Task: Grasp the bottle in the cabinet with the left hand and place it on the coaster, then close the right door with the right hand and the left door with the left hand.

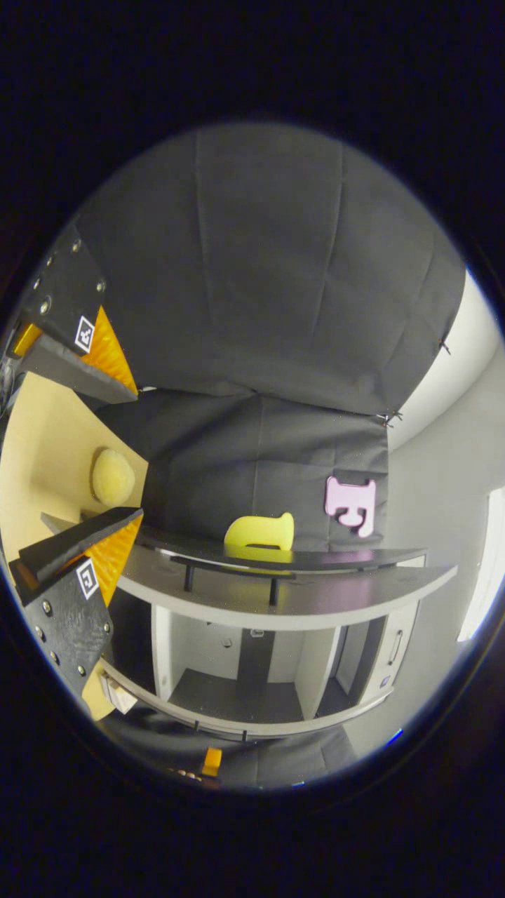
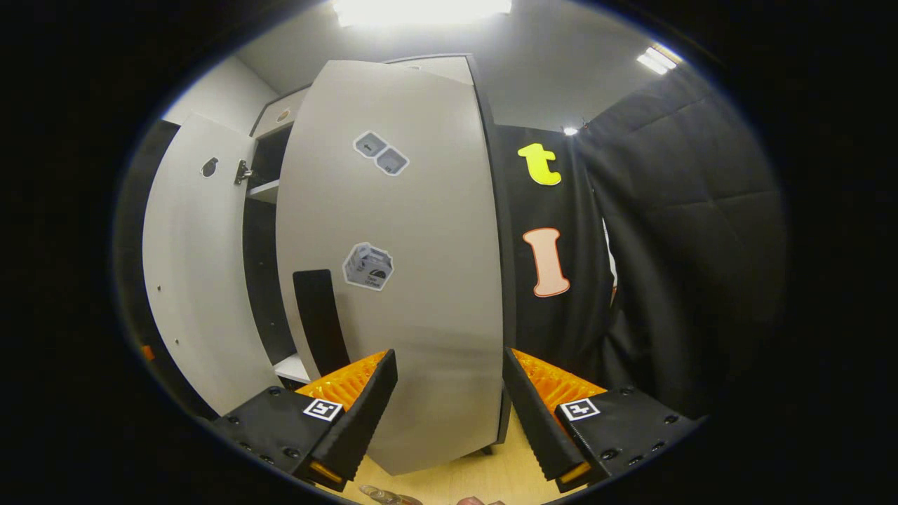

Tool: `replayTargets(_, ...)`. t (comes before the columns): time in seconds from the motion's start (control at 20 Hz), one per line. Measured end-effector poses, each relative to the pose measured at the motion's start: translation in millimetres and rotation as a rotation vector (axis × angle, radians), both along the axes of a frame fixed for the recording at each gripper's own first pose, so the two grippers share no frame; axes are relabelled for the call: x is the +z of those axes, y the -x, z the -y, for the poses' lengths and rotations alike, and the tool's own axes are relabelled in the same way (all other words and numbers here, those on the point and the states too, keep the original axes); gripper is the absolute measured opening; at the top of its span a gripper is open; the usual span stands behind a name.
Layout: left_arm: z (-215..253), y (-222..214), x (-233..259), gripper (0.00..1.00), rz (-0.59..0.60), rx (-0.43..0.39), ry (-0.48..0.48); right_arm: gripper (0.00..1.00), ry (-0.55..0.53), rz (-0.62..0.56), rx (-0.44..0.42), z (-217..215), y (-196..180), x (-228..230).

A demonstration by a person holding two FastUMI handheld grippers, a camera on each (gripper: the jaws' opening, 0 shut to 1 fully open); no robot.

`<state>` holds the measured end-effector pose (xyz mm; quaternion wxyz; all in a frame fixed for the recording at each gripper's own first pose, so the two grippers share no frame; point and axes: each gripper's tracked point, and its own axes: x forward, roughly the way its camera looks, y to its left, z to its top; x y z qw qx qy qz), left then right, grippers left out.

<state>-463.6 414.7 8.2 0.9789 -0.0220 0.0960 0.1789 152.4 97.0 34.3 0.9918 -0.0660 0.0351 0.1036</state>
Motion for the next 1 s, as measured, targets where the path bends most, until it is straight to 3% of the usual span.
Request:
replayTargets(0.3, -21.1, -68.7, 28.2, 0.90, 0.035, -0.136, -0.071, 0.96, -0.020, 0.000, -0.059, 22.4, 17.7, -12.7)
replayTargets(0.65, -7.1, -140.7, 64.3, 0.90, 0.134, -0.303, 0.036, 0.97, -0.031, -0.088, -0.144, 49.4, 45.8, -61.7)
replayTargets(1.0, 11.3, -168.5, 68.8, 0.89, 0.122, -0.363, 0.006, 0.97, -0.067, -0.132, -0.224, 76.7, 54.6, -84.6)
